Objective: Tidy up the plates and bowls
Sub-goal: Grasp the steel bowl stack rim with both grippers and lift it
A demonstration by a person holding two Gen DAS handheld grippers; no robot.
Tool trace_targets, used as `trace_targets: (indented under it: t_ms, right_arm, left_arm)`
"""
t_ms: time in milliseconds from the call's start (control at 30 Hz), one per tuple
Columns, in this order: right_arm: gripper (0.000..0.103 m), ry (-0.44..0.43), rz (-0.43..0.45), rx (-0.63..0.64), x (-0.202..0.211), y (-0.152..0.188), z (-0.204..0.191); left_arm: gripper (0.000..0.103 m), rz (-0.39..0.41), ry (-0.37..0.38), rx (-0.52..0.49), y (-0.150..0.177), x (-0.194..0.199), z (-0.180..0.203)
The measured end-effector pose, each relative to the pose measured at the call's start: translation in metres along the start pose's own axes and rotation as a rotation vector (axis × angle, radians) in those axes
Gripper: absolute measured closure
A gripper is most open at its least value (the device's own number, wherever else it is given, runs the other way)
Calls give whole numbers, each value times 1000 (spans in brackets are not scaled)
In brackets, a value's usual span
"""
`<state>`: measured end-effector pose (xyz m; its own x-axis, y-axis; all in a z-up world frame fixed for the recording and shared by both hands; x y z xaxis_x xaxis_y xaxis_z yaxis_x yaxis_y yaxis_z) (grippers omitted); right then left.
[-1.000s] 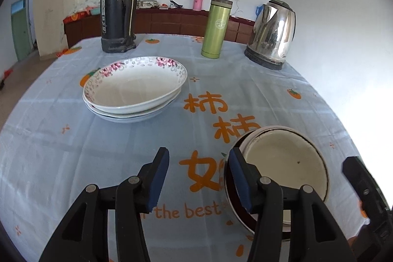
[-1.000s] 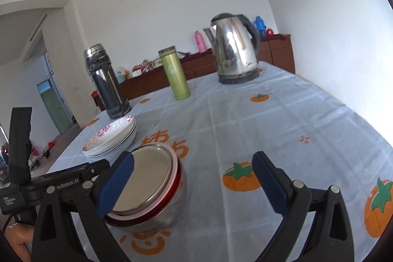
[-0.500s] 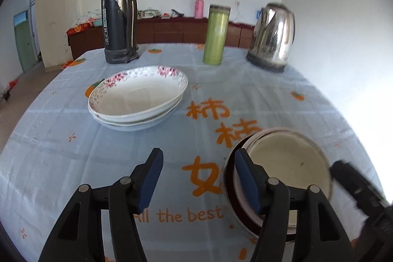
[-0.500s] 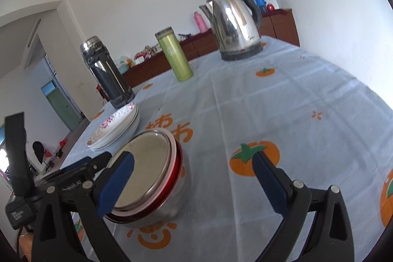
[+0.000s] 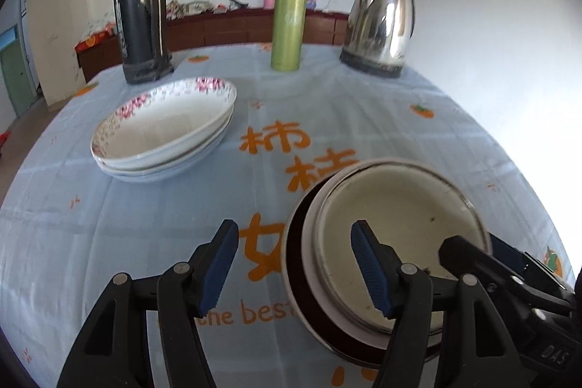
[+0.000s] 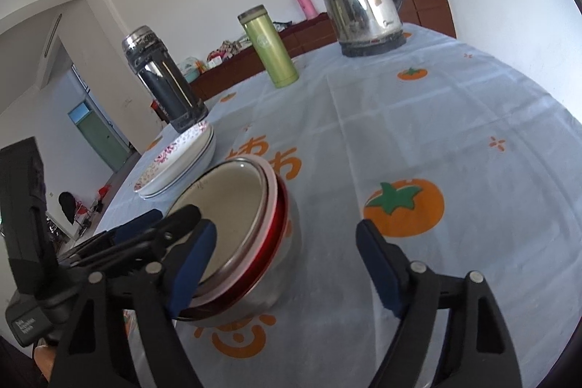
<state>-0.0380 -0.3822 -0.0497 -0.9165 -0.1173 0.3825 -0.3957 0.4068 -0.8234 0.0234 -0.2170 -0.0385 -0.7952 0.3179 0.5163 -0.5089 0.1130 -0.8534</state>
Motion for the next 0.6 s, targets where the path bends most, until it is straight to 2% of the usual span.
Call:
trace_targets:
  t_ms: [167,333,500,600]
  right_arm:
    - [25,-15,-27,-17,-5,4,0]
    - [36,-34,-49,-36,-10,8,-2]
    - [46,-40,-45,-27,-11,9,-8]
    - [50,-43,-46,-26,-12,9,-10]
  left_arm:
    - [37,-25,-18,28,2,-8,-6]
    - [37,-17,-34,2,5,-11,-2]
    - [37,-25,-8,50,6,-15,-6]
    - [47,-36,38,93,7,-16,-5]
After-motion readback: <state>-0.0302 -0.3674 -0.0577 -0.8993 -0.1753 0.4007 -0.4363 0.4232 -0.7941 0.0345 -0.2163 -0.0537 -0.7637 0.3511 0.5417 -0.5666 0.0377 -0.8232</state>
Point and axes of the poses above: each gripper's, at about its wrist camera, not at the fingertips, and x roughly against the way its jaws point, z to its right, y to its underside, the point moved 3 cm from there along -x, roughly the way its jaws point, and after that the axes turned 14 degrees about z, right-handed, at the moved point
